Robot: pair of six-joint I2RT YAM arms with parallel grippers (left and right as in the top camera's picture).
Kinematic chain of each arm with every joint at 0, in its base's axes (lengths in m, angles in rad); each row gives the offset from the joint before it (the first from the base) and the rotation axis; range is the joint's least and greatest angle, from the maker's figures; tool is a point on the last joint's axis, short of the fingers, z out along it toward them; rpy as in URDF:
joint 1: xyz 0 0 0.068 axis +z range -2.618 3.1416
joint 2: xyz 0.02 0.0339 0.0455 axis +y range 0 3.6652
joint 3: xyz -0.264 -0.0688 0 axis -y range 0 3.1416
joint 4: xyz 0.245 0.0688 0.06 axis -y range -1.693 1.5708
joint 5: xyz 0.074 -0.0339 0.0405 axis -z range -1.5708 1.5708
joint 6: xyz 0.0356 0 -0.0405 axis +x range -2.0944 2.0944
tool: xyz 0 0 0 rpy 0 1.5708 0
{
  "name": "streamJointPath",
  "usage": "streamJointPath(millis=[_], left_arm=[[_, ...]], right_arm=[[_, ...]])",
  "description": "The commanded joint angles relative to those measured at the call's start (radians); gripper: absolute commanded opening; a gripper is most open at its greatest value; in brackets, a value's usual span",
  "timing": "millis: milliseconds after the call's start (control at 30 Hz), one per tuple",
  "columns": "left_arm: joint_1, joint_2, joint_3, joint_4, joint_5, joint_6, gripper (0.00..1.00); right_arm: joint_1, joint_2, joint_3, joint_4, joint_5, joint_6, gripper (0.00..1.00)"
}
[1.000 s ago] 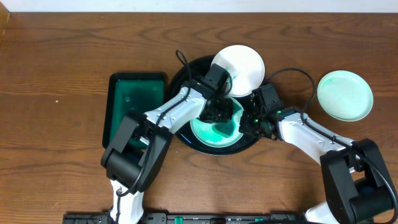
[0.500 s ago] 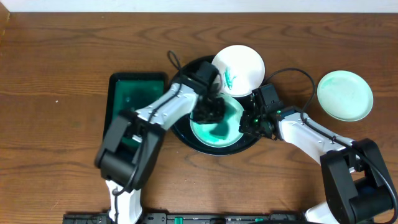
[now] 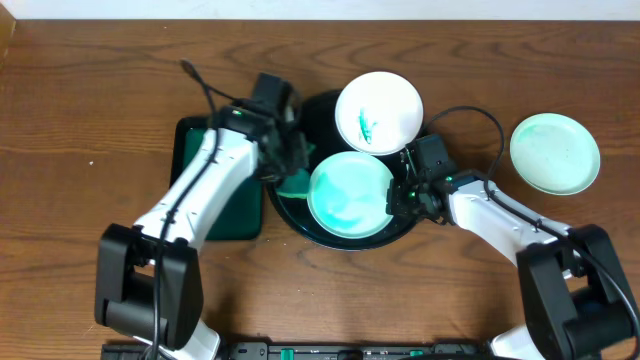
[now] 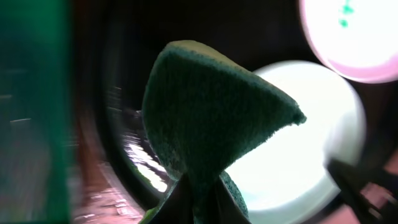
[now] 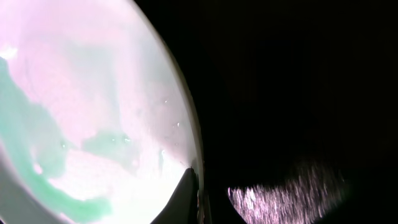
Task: Clean dirty plates on tray and stack at the side
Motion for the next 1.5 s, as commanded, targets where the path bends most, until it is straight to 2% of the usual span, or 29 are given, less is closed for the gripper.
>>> streamJointPath(millis=[0, 233, 367, 600, 867, 1000, 1300, 1467], left_arm=[[0.090, 0.001, -0.002, -0.032, -0.050, 0.018, 0.07], [0.230, 0.001, -0.004, -0.084, -0.050, 0.032, 0.08], [0.278, 0.001, -0.004, -0.104, -0.050, 0.040, 0.07], [0.298, 0.001, -0.004, -0.110, -0.050, 0.040, 0.08], [0.298, 0.001, -0.004, -0.110, -0.050, 0.040, 0.07], [0.298, 0.001, -0.004, -0.111, -0.050, 0.040, 0.08], [0.298, 0.001, -0.004, -0.110, -0.050, 0.044, 0.07], [0.298, 0.001, -0.004, -0.109, -0.052, 0.050, 0.07]], right_arm=[[0.005, -0.104, 0.019, -0.018, 0.056, -0.126, 0.01], [0.048, -0.273, 0.025, -0.062, 0.233, -0.167, 0.01], [0.074, -0.344, 0.025, -0.080, 0.367, -0.259, 0.01], [0.166, -0.418, 0.029, -0.057, 0.668, -0.409, 0.01], [0.275, -0.425, 0.050, -0.024, 0.961, -0.564, 0.01], [0.315, -0.425, 0.051, 0.061, 1.042, -0.719, 0.01], [0.440, -0.424, 0.051, 0.219, 1.235, -1.175, 0.01], [0.487, -0.424, 0.051, 0.283, 1.326, -1.343, 0.01]])
